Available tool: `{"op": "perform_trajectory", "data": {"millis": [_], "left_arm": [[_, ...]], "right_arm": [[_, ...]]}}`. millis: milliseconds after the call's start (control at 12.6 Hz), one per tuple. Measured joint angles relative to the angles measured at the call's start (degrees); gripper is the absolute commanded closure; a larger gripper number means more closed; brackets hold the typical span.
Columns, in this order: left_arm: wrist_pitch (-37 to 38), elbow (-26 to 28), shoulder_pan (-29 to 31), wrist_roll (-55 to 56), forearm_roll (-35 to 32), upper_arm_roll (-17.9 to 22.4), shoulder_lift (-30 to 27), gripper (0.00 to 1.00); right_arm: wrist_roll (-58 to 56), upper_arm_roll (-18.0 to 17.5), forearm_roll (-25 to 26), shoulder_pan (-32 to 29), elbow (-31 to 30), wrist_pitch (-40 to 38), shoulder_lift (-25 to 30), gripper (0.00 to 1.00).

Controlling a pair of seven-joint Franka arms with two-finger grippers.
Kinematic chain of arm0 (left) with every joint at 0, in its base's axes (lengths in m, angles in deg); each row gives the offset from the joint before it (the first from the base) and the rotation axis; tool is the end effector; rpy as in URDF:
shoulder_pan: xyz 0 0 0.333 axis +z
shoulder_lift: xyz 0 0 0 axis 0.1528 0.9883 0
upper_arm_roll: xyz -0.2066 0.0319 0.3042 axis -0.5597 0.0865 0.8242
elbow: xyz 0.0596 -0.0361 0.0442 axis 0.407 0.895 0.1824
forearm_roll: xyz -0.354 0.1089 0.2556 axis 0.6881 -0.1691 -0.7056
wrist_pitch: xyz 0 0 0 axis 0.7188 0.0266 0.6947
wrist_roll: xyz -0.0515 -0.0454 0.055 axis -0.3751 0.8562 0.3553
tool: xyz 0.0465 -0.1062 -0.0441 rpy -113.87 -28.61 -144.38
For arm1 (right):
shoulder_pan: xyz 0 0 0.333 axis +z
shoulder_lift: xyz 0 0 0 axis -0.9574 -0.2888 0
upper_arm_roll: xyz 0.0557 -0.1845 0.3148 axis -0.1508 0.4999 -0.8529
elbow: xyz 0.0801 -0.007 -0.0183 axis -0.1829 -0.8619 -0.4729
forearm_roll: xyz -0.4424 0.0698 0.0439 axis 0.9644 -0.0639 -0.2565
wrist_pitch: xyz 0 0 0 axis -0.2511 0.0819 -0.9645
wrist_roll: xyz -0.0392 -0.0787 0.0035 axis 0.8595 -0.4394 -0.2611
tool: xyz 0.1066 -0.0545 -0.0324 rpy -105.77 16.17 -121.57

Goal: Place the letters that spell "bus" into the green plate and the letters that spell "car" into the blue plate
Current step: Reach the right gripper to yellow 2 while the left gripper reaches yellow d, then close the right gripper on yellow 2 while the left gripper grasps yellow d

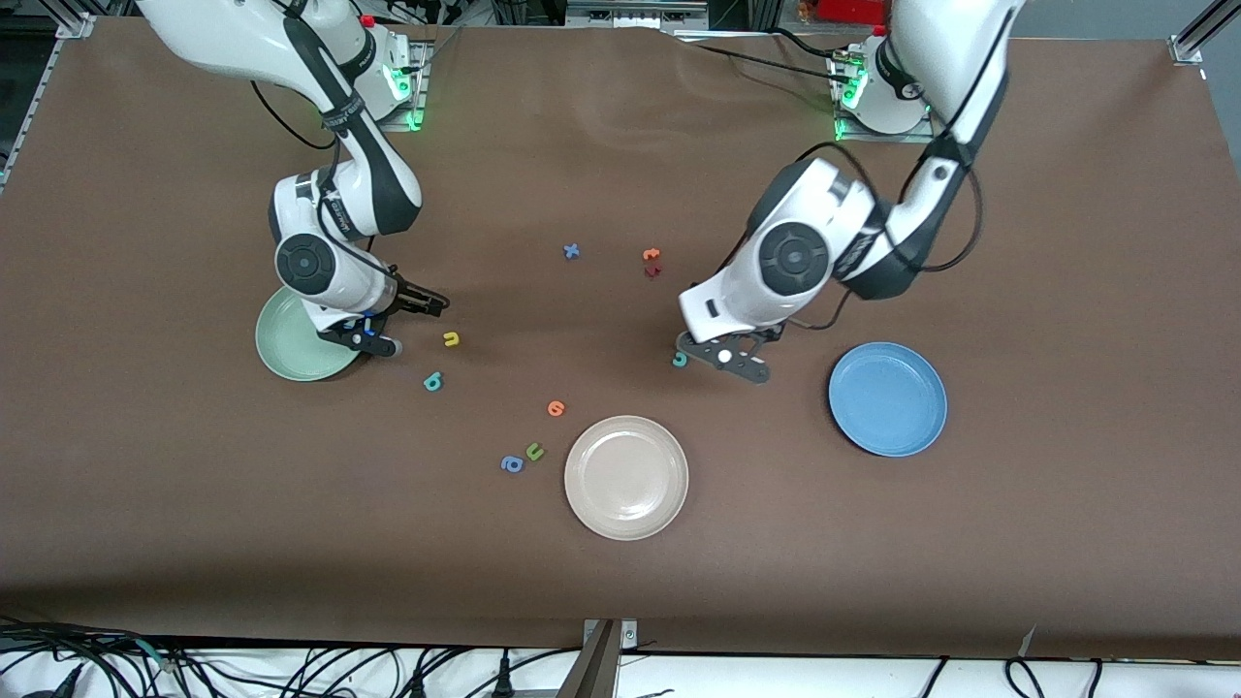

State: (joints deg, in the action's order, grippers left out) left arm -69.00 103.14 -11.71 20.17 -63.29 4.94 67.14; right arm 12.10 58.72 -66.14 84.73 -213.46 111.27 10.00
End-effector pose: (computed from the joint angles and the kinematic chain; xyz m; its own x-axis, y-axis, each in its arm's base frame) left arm 0.6341 -0.4066 0.2926 0.9083 -0.4009 -0.1195 -0.3879 -0.9141 0.1178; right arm 0.5490 0.1780 0.1787 0.9381 -0.2604 -0.2283 -0.2501 -0.9654 0.0734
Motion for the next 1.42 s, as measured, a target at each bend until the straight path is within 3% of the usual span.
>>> {"op": "perform_trajectory", "data": {"millis": [237, 475, 871, 1424], "left_arm": [[-4.7, 0.1, -1.3, 0.0, -3.3, 0.0, 4.6, 0.26], [-6.4, 3.2, -1.3, 0.0, -8.5, 0.2, 5.7, 0.23], [-13.0, 11.6, -1.4, 0.0, -8.7, 0.2, 5.4, 0.21], [-13.7, 13.0, -1.4, 0.0, -9.0, 0.2, 4.6, 0.22]], "right_arm": [[1.5, -0.2, 0.0, 0.0, -1.0, 0.6, 0.0, 0.23], [1.8, -0.2, 0.0, 0.0, -1.9, 2.4, -0.1, 0.23], [1.9, -0.2, 0.0, 0.0, -4.6, 6.8, -0.5, 0.23], [1.9, -0.2, 0.0, 0.0, -4.6, 7.1, -0.5, 0.24]]}}
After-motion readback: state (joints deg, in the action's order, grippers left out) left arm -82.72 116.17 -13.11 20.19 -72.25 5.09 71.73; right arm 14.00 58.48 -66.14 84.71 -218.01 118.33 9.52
